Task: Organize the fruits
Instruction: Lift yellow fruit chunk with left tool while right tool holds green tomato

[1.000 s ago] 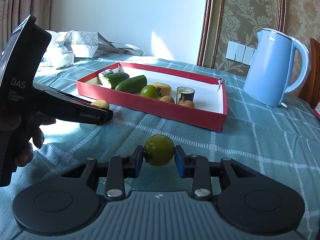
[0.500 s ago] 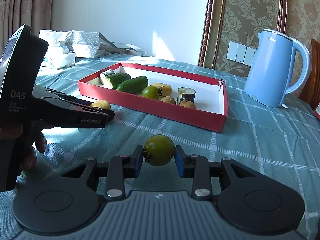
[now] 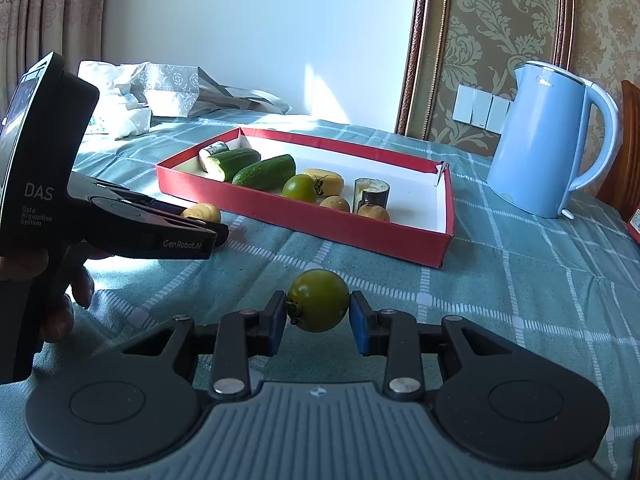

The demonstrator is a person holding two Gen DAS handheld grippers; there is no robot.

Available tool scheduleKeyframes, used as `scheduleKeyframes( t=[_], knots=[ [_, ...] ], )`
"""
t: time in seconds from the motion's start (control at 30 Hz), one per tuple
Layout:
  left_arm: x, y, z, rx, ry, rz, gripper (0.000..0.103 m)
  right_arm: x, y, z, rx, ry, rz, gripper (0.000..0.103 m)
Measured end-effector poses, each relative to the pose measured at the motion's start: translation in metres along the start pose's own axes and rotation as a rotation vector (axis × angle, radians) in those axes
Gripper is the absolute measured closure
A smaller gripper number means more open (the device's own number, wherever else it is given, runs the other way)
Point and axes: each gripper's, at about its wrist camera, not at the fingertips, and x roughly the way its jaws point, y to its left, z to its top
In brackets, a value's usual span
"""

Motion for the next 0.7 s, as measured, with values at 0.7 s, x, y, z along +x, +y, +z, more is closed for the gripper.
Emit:
scheduleKeyframes(
  t=[0.7],
  knots=[
    [0.0017, 0.0011, 0.0040, -0.006, 0.025, -0.002, 0.067, -0.0011, -0.0018, 0.0026, -0.007, -0.001, 0.005, 0.070]
  ],
)
